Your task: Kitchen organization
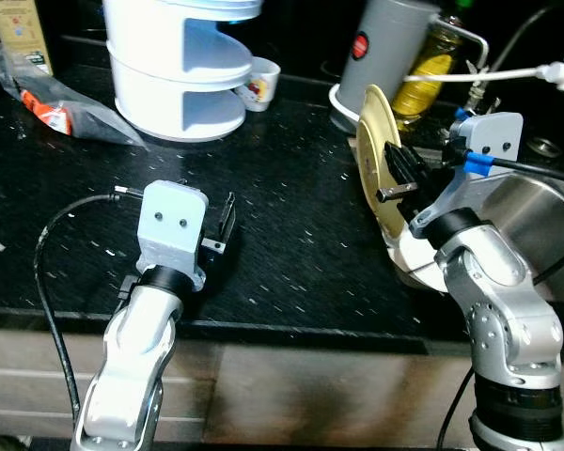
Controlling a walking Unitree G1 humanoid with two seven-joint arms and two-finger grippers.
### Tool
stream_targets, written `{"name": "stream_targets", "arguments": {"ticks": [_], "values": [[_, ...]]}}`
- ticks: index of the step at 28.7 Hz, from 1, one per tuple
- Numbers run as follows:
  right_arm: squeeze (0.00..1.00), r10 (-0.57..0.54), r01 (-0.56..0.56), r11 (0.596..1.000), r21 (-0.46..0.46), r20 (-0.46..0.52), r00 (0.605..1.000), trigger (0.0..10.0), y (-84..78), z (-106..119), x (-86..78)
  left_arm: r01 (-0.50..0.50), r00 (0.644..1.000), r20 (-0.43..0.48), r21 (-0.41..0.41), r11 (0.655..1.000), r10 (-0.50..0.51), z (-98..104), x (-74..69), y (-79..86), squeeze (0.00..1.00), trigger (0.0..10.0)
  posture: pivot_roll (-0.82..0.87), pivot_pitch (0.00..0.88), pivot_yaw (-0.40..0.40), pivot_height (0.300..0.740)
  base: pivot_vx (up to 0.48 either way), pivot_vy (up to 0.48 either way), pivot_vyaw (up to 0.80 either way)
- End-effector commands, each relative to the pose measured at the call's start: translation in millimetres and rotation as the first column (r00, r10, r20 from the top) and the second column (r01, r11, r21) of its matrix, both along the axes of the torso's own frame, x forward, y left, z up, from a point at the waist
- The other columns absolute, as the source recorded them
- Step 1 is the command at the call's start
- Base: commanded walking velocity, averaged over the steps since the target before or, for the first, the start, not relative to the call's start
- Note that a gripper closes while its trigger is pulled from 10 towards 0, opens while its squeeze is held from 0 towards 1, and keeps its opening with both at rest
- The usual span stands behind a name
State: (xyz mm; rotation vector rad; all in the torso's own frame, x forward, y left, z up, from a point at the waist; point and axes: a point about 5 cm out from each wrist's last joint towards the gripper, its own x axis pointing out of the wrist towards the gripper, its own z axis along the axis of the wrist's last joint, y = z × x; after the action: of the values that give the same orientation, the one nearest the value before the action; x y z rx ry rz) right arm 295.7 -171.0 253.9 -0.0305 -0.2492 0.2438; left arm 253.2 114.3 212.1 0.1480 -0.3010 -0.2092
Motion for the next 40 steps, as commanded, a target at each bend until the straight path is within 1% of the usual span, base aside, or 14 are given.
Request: {"name": "stream_targets", "arguments": {"ticks": [1,7,9,14,23,30,33,36,40], "values": [[0.00,-0.014,0.014,1.000,-0.016,0.023,1.000,10.0,-2.0,4,-1.0,0.022,1.000,-0.009,-0.002,1.000,-0.022,-1,-0.1,-5.1,0.00,10.0,0.12,0.031,-0.195,0.740,0.000,-0.412,0.00],[0.00,-0.016,0.017,0.999,-0.029,0.025,1.000,10.0,0.9,2,0.7,0.022,1.000,-0.004,0.003,1.000,-0.022,0,1.4,-3.7,0.00,10.0,0.12,0.025,-0.193,0.740,0.000,-0.412,0.00],[0.00,-0.018,0.019,0.999,-0.046,0.027,0.999,10.0,2.0,2,1.1,0.022,1.000,-0.002,0.004,1.000,-0.022,1,1.9,-3.5,0.00,10.0,0.12,0.025,-0.193,0.740,0.000,-0.358,0.00],[0.00,-0.028,0.030,0.997,-0.075,0.027,0.999,10.0,1.7,0,2.5,0.020,1.000,0.002,0.007,1.000,-0.020,1,2.5,-4.9,0.00,10.0,0.12,0.025,-0.193,0.740,0.000,0.000,0.00],[0.00,-0.039,0.041,0.995,-0.096,0.023,0.999,10.0,2.0,-3,3.9,0.024,1.000,0.006,0.012,1.000,-0.024,1,2.9,-5.1,0.00,10.0,0.12,0.023,-0.191,0.740,0.000,0.000,0.00],[0.00,-0.031,0.033,0.994,-0.108,0.023,0.999,10.0,4.6,-5,5.1,0.034,0.999,0.004,0.015,0.999,-0.034,1,3.2,-6.5,0.00,10.0,0.13,0.018,-0.193,0.740,0.000,-0.396,0.00],[0.00,-0.031,0.035,0.992,-0.121,0.028,0.999,10.0,5.5,-5,5.7,0.034,0.999,0.011,0.007,0.999,-0.034,1,3.1,-6.8,0.00,10.0,0.13,0.014,-0.195,0.740,0.000,0.000,0.00],[0.00,-0.044,0.049,0.991,-0.127,0.036,0.998,10.0,6.0,-4,8.0,0.031,0.999,0.011,0.006,0.999,-0.031,1,3.2,-7.0,0.00,10.0,0.13,0.014,-0.195,0.740,0.000,0.000,0.00],[0.00,-0.048,0.053,0.992,-0.116,0.049,0.998,10.0,11.8,-2,14.3,0.033,0.999,0.008,0.007,0.999,-0.033,0,2.7,-7.7,0.00,10.0,0.12,0.010,-0.194,0.740,0.000,0.000,0.00]]}}
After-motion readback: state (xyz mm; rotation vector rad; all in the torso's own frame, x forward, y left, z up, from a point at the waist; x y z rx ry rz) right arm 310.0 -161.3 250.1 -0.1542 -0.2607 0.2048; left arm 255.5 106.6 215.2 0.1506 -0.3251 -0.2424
